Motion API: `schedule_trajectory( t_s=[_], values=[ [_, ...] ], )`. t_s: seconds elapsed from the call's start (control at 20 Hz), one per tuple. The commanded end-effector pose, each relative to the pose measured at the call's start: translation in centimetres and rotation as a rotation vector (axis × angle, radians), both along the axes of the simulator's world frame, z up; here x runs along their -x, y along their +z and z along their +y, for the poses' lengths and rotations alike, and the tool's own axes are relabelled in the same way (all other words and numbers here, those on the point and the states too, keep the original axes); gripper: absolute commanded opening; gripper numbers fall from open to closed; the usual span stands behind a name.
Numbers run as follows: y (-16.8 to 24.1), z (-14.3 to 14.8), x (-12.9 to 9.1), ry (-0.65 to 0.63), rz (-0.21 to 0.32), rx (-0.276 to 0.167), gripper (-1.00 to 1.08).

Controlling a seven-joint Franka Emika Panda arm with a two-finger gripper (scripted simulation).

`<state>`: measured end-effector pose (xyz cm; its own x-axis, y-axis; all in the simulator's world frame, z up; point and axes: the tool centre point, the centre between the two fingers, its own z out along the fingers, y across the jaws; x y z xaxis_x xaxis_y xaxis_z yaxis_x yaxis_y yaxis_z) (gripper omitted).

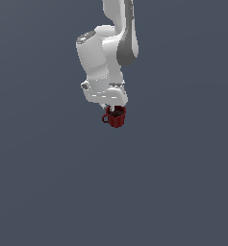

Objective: Pick up the object and move it to a goal position.

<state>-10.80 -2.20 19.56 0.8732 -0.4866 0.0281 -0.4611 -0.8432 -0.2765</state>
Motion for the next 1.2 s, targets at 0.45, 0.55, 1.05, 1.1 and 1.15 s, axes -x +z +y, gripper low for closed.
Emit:
schedule_trajectory(
  t_s=[0.45, 0.55, 1.05, 1.1, 1.15],
  values=[
    [10.1, -7.1, -0.2, -0.001, -0.001, 0.003, -1.00],
    [11.9, -8.3, -0.3, -0.001, -0.001, 0.003, -1.00],
    [18.5, -12.9, -0.8, 0.001, -0.002, 0.001, -1.00],
    [18.9, -13.2, -0.8, 0.001, -0.003, 0.000, -1.00],
    [19.3, -13.4, -0.9, 0.001, -0.003, 0.000, -1.00]
  ],
)
